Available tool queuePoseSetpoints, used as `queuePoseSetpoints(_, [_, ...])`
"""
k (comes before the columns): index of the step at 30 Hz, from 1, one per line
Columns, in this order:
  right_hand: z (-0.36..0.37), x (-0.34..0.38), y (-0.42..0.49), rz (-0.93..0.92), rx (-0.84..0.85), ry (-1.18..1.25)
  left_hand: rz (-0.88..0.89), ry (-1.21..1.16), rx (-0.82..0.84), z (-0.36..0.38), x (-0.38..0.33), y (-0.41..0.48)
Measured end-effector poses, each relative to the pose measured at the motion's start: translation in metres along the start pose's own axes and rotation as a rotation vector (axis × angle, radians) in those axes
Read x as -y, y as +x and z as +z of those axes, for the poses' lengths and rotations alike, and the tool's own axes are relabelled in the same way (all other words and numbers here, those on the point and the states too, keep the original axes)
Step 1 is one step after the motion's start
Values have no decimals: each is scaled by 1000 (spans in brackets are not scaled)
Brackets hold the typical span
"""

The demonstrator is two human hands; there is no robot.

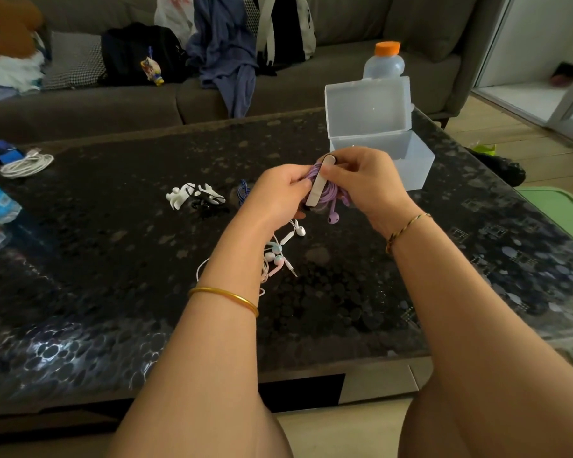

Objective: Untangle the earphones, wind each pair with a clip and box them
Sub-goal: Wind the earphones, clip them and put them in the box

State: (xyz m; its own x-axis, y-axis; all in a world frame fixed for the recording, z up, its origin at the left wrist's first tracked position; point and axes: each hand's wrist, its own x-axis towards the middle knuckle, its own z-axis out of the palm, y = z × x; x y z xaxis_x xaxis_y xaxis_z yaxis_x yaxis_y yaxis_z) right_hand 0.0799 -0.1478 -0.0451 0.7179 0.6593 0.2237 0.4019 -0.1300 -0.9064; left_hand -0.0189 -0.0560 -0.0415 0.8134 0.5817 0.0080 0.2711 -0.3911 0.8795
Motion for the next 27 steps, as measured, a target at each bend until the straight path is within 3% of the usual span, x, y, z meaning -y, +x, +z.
queuePoseSetpoints(5, [4, -2, -1, 10, -42, 51, -15, -19, 92, 10, -9, -4])
queuePoseSetpoints(11, [6, 2, -2, 134, -5, 184, -54, -91, -72, 9, -5, 1])
queuePoseSetpoints(17, [12, 4, -6, 189, 53, 303, -176, -249, -137, 12, 0, 7])
queuePoseSetpoints(27, [18, 2, -9, 316, 103, 509, -228, -503, -186, 11, -3, 8])
